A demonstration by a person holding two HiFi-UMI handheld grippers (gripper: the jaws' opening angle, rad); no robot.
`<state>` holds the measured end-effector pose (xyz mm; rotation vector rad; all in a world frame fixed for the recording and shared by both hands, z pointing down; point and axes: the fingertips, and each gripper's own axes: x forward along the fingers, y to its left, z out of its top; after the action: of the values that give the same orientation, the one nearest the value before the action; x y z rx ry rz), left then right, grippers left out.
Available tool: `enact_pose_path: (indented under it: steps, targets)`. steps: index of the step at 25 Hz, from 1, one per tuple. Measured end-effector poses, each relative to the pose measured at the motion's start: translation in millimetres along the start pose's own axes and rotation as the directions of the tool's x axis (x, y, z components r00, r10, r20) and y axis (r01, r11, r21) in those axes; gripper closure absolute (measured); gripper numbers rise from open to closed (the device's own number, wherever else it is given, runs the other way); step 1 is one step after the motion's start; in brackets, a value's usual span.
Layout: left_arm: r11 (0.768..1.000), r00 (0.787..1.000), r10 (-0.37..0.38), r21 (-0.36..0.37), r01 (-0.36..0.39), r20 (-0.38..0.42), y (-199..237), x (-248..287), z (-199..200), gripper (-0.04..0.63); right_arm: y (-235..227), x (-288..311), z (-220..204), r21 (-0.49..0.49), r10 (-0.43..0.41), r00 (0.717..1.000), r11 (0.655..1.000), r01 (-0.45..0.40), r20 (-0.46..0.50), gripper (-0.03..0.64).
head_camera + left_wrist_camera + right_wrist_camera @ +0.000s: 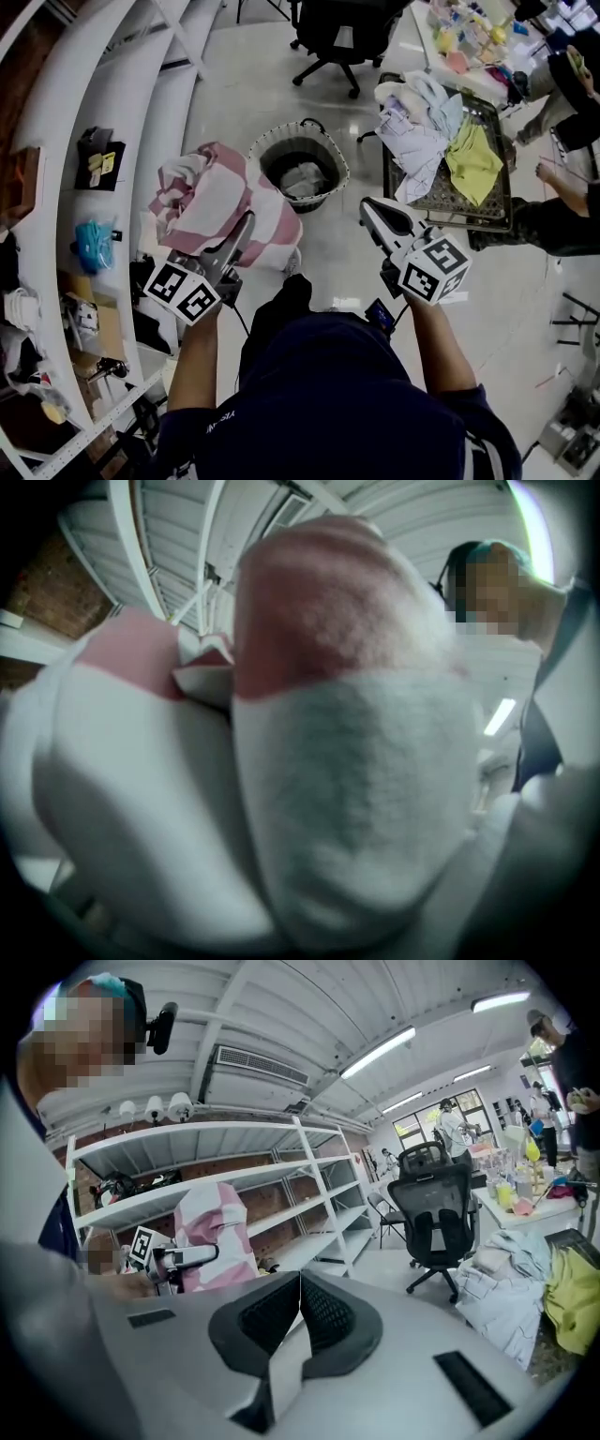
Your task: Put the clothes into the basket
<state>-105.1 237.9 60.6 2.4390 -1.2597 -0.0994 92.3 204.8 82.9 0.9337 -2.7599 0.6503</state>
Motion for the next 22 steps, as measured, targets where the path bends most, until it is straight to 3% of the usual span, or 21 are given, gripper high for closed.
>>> enact_pose_path:
  steps: [11, 22]
  targets:
    - [0.999, 0.999, -0.034, -0.038, 0.033, -0.029, 109, 49, 39, 0.435, -34, 113, 46, 0.042, -0.015, 1.0, 0.999, 0.015, -0.015, 0.609]
    - [0.996, 0.996, -0.064, -0.061, 0.06, -0.061, 154, 93, 47, 0.436, -59, 168, 72, 0.003, -0.018, 0.999, 1.0, 0.018, -0.032, 0.609]
